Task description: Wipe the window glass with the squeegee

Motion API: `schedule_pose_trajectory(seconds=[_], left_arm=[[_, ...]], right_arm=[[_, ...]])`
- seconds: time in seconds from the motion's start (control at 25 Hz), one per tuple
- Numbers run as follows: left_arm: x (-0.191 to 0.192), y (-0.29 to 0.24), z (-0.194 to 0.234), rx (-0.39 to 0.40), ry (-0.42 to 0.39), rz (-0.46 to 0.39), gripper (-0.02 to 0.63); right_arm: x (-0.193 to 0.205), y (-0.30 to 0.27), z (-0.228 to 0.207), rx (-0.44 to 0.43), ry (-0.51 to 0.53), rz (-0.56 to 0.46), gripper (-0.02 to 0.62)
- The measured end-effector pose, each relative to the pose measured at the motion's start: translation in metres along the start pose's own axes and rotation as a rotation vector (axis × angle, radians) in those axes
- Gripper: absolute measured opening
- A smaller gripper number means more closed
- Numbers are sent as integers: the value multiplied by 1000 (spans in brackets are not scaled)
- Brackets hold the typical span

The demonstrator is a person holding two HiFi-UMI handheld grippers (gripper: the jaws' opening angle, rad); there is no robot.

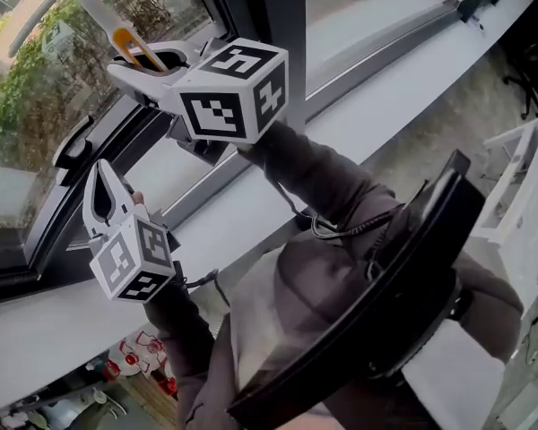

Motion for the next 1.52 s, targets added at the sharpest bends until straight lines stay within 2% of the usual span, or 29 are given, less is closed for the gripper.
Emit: schedule_pose_trajectory(seconds=[0.44, 0.68, 1.52], left_arm=[[1, -3, -2, 5, 9, -19, 2], [9, 6, -2, 3, -2, 22, 2], [6, 4, -13, 23, -21, 12, 2]], right_arm=[[3, 0, -5, 0, 17, 7, 32], [21, 7, 1, 1, -30, 24, 32], [44, 13, -6, 3, -76, 49, 31]])
Point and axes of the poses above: the fingertips, and each gripper's own axes: y backward along the fingers, z to its left, x out of its underside, the point moved 3 cm from there along y, backward along the fingers, and after that the axes turned 12 degrees about z, right-handed, at the moved point
